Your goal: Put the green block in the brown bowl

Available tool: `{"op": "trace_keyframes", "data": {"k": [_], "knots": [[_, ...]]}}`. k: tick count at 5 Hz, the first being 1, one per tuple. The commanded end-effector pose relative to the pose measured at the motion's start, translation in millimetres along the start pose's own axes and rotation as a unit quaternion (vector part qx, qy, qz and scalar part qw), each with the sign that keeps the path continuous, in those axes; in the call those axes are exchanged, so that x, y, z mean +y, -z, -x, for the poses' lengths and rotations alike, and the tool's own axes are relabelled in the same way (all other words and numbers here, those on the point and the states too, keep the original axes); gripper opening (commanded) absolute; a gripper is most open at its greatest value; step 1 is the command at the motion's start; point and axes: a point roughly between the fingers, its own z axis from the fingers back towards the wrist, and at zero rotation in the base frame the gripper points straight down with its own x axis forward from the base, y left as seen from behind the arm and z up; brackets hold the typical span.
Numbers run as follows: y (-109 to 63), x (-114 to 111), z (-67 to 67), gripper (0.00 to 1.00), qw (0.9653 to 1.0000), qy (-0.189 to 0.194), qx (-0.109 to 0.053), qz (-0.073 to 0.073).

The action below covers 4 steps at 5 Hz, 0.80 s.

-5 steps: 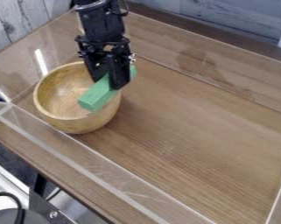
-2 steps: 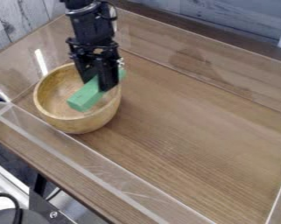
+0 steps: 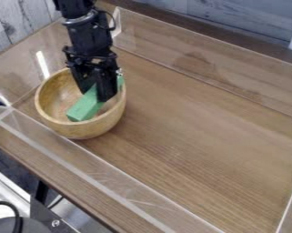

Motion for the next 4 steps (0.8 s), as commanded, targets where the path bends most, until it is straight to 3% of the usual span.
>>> {"op": "trace_keyframes", "data": {"k": [1,3,4], "knots": [[-7.2,-0.2,-1.8,0.0,0.9997,0.001,-0.013,-0.02],[-10.7,4.3,-8.1,0.0,0.9995,-0.02,0.017,-0.017],[-13.4,5.9,-7.7,0.0,0.9991,-0.028,0.024,-0.02]]}}
